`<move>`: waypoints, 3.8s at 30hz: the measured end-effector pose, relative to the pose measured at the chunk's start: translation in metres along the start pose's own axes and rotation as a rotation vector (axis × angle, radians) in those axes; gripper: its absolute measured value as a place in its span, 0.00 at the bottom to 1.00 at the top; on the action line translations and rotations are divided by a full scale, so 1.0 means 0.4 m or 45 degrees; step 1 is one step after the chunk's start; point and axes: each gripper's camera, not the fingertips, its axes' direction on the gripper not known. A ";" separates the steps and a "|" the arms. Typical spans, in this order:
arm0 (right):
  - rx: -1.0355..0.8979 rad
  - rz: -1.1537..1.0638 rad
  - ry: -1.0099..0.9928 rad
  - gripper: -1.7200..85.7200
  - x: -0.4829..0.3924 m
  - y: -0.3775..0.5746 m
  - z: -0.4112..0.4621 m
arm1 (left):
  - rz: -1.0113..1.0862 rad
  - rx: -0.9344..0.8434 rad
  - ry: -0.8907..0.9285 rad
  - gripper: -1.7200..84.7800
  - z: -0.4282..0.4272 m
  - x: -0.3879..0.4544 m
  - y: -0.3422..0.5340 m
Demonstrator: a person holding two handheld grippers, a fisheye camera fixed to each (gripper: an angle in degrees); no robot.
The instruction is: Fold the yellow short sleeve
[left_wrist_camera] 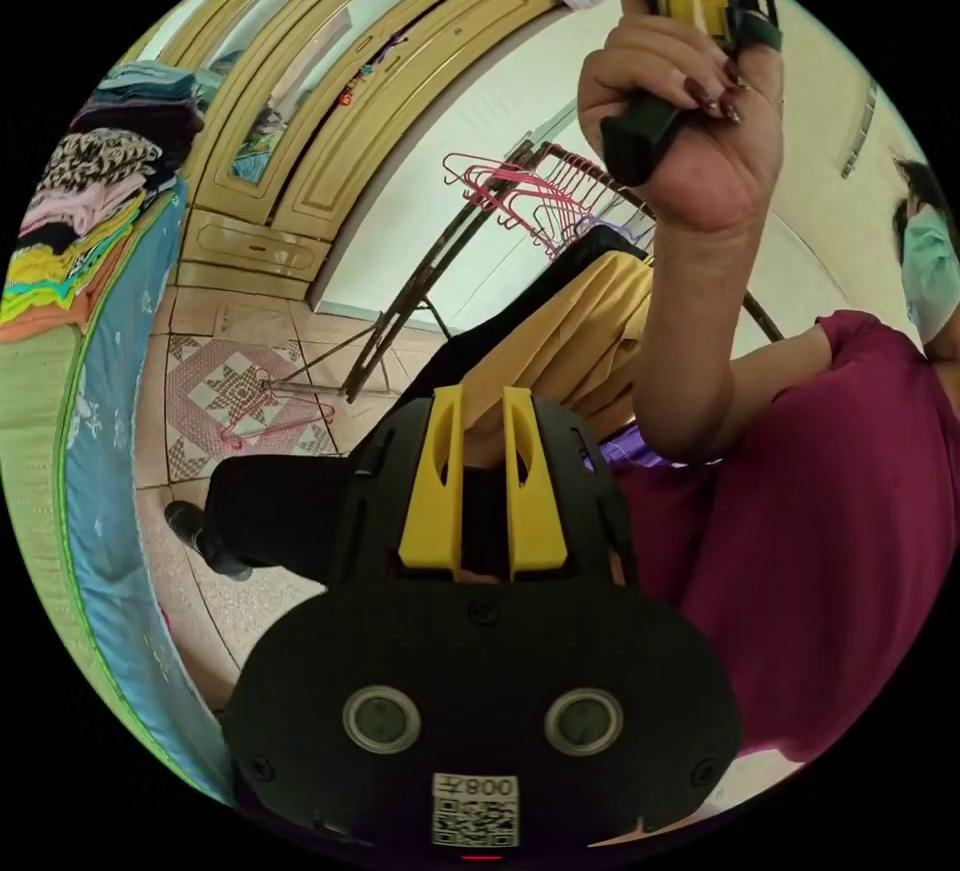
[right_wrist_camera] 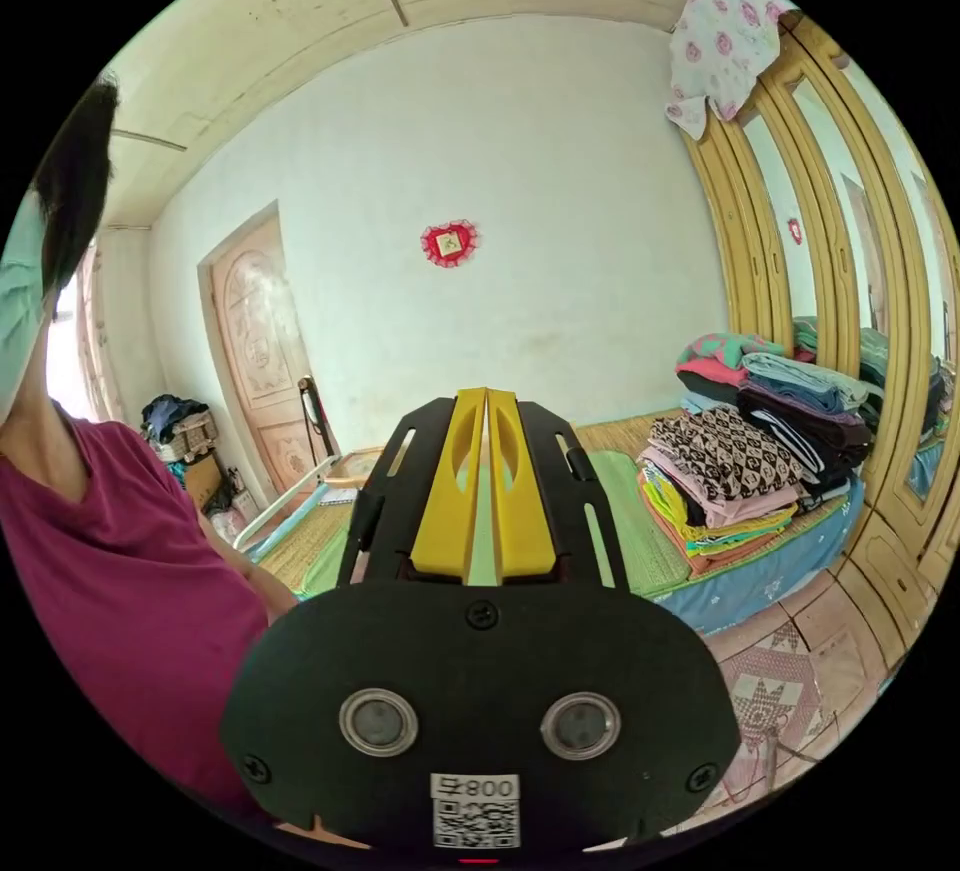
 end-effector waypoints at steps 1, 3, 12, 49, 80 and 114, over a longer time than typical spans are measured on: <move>0.000 -0.023 -0.015 0.02 -0.011 -0.028 -0.009 | 0.039 -0.013 0.009 0.10 0.022 0.023 -0.025; 0.009 -0.056 -0.024 0.02 -0.027 -0.067 -0.026 | 0.105 -0.039 0.016 0.10 0.055 0.061 -0.064; 0.049 -0.074 -0.006 0.02 -0.042 -0.201 -0.132 | 0.350 -0.118 0.081 0.11 0.218 0.217 -0.241; 0.108 0.006 -0.130 0.03 0.128 -0.385 -0.339 | 0.479 -0.186 0.121 0.02 0.392 0.321 -0.584; 0.017 0.152 -0.272 0.03 0.204 -0.147 -0.258 | -0.101 0.208 0.016 0.02 -0.154 -0.089 -0.432; -0.497 0.632 -0.074 0.09 0.425 0.602 0.100 | 0.289 0.873 -0.574 0.02 -1.233 0.511 0.003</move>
